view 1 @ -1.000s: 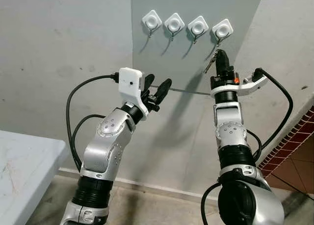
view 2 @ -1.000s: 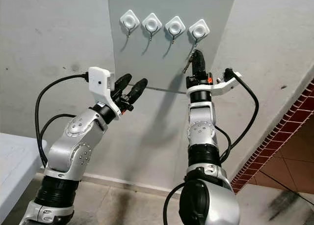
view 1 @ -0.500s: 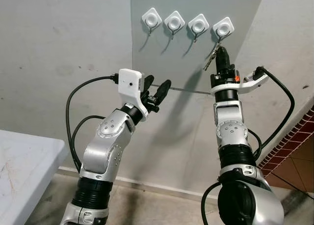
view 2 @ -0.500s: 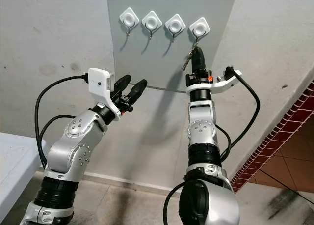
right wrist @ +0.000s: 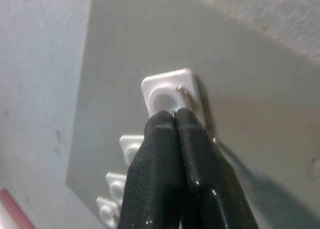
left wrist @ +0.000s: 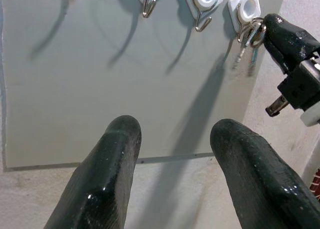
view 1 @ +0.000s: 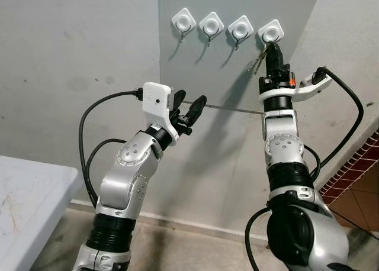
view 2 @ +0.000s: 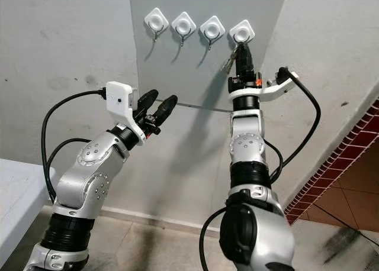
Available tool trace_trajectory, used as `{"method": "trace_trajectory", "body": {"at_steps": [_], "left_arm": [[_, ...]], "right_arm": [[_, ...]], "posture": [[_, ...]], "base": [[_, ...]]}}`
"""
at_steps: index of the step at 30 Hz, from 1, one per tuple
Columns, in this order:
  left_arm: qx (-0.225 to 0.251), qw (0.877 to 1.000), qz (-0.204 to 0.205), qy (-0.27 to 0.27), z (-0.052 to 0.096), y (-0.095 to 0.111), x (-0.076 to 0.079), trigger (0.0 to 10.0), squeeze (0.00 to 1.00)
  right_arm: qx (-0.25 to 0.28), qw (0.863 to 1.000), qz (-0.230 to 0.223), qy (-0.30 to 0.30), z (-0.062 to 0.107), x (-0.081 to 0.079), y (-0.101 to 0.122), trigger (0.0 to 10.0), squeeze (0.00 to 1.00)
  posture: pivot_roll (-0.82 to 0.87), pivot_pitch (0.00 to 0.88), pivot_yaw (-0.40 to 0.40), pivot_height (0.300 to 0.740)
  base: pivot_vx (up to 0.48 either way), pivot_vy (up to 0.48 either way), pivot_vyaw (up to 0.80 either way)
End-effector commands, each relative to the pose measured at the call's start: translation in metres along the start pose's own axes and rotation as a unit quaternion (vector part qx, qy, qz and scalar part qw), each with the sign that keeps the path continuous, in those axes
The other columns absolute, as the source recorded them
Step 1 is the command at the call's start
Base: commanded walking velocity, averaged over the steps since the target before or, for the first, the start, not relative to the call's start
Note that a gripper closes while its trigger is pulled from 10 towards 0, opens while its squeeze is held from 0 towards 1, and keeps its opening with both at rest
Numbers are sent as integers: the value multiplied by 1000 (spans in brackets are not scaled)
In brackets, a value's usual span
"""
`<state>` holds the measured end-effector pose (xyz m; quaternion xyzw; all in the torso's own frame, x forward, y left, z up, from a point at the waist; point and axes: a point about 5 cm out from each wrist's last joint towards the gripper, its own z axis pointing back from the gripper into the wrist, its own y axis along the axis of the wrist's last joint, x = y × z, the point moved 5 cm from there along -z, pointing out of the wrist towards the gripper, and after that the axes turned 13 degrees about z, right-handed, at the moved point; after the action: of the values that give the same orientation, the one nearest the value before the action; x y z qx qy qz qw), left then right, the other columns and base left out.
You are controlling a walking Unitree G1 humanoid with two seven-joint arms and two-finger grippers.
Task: Hang keys on a hook
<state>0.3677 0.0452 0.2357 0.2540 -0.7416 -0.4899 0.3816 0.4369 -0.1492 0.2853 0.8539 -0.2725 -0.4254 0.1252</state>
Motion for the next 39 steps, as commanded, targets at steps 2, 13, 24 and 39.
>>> {"method": "trace_trajectory", "body": {"at_steps": [2, 13, 24, 39], "left_arm": [[4, 1000, 0, -2, 1, 3, 3, 10000, 0], [7, 1000, 3, 3, 2, 5, 1, 10000, 0], [8, 1000, 4, 4, 2, 5, 1, 10000, 0], [9, 1000, 6, 5, 1, 6, 1, 10000, 0]], "right_arm": [[7, 1000, 1, -20, -2, 6, 5, 10000, 0], [-24, 998, -13, -65, 10, 24, -13, 10000, 0], [-82, 995, 54, 24, 12, -1, -34, 10000, 0], [-121, 978, 167, 32, 21, 5, -46, 10000, 0]], "posture": [[23, 0, -54, 740], [25, 11, -56, 740], [25, 10, -59, 740], [21, 8, -60, 740]], "base": [[0, 0, 0], [0, 0, 0], [0, 0, 0], [0, 0, 0]]}}
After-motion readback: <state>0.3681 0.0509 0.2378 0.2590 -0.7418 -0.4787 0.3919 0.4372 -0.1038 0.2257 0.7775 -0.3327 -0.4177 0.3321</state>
